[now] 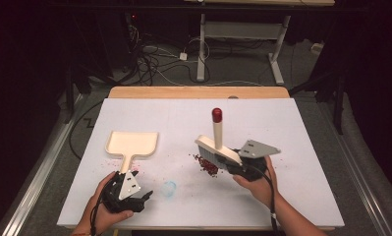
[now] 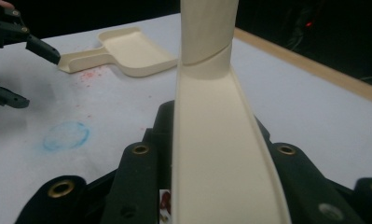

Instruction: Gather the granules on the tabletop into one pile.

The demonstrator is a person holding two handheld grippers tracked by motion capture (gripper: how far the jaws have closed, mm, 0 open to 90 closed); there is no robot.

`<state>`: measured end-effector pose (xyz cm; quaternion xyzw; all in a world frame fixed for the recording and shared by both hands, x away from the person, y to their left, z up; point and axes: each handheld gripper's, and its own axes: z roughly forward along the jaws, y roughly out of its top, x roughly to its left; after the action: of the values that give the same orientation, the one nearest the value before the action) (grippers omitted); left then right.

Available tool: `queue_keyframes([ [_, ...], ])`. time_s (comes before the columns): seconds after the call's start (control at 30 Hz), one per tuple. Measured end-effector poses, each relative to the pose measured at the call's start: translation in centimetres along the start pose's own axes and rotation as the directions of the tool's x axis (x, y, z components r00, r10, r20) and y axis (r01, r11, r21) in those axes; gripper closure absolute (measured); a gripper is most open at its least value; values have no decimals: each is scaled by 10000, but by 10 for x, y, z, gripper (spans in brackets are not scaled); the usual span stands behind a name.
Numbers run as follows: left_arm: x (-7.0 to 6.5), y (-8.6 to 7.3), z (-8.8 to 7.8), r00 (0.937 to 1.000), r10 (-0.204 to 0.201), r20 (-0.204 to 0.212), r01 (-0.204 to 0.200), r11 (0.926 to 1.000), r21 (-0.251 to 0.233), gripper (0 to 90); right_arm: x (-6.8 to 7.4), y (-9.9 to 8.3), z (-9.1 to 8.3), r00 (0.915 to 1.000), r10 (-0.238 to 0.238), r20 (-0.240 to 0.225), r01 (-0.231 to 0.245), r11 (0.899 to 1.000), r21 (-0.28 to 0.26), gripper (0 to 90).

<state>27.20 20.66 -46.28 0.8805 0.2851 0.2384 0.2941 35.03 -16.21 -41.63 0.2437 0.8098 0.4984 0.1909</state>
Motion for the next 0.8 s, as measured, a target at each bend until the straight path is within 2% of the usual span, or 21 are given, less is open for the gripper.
queue_keyframes([
  [0.17, 2, -2, 0, 10000, -28, 12, 28, 10000, -6, 214, 2, 12, 38, 9992, -389, -132, 396, 9976, 576, 675],
  [0.2, 2, -2, -1, 10000, -48, 13, 48, 10000, -18, 214, 2, 14, 43, 9988, -493, -81, 497, 9967, 643, 675],
  [0.43, 2, -4, -2, 10000, -58, -10, 58, 10000, -11, 214, -1, 19, 66, 9986, -366, -383, 405, 9935, 1066, 675],
  [0.6, 2, -4, -1, 9999, -109, 20, 109, 9999, 10, 215, 0, 17, 68, 9984, -419, -382, 467, 9896, 1361, 675],
  [0.8, 1, -3, 0, 9999, -41, 100, 40, 9999, 141, 215, -3, 12, 48, 9996, -172, -245, 208, 9876, 1559, 675],
])
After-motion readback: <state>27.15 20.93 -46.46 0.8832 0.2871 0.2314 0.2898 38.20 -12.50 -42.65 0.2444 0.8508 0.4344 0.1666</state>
